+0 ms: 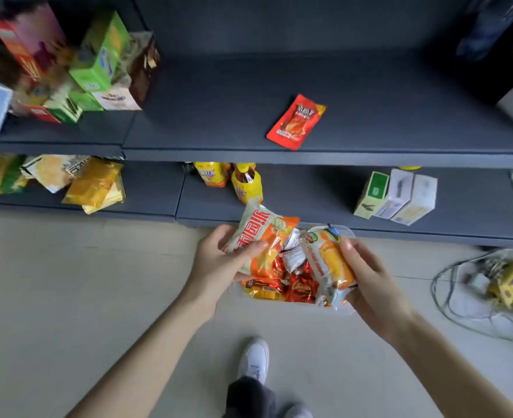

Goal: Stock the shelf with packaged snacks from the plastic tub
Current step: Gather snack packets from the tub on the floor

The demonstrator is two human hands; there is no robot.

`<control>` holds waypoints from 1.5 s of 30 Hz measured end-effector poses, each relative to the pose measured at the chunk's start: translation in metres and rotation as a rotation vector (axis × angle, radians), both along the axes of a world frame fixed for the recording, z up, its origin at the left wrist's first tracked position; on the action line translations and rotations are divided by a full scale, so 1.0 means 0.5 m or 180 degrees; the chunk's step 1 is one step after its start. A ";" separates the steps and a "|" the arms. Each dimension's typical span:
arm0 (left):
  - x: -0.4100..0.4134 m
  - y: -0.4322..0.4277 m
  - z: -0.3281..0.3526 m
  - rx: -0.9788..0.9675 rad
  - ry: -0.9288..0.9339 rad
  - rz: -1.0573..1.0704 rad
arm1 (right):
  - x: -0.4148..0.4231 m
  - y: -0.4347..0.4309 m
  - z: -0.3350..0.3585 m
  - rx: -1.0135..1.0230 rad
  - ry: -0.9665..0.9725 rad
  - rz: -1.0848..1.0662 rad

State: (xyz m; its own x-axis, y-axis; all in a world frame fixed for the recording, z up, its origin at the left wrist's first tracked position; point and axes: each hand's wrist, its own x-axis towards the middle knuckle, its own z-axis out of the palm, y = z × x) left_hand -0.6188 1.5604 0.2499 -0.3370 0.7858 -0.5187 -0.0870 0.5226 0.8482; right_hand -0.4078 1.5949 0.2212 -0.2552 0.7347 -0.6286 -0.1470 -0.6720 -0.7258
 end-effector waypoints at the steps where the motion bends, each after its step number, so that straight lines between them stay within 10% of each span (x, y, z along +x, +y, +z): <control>1: 0.004 -0.006 0.041 0.0061 -0.0011 -0.0032 | 0.005 -0.002 0.044 0.0019 0.0111 0.0066; 8: -0.016 -0.023 0.290 0.0440 -0.0489 -0.0309 | 0.030 0.033 0.339 0.0491 0.0661 0.0668; 19: -0.087 0.123 0.452 0.1200 -0.0372 0.0640 | -0.012 0.220 0.577 0.1887 -0.0596 0.0349; 45: -0.126 0.621 0.410 0.1603 0.0209 -0.0064 | -0.053 0.613 0.499 0.2040 -0.0956 -0.0636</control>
State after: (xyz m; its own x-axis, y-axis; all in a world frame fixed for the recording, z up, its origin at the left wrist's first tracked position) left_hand -0.6817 1.8707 0.4547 -0.3383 0.9396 -0.0519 -0.0192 0.0482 0.9987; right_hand -0.4341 1.9012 0.4709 0.0377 0.9959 -0.0818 0.0448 -0.0835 -0.9955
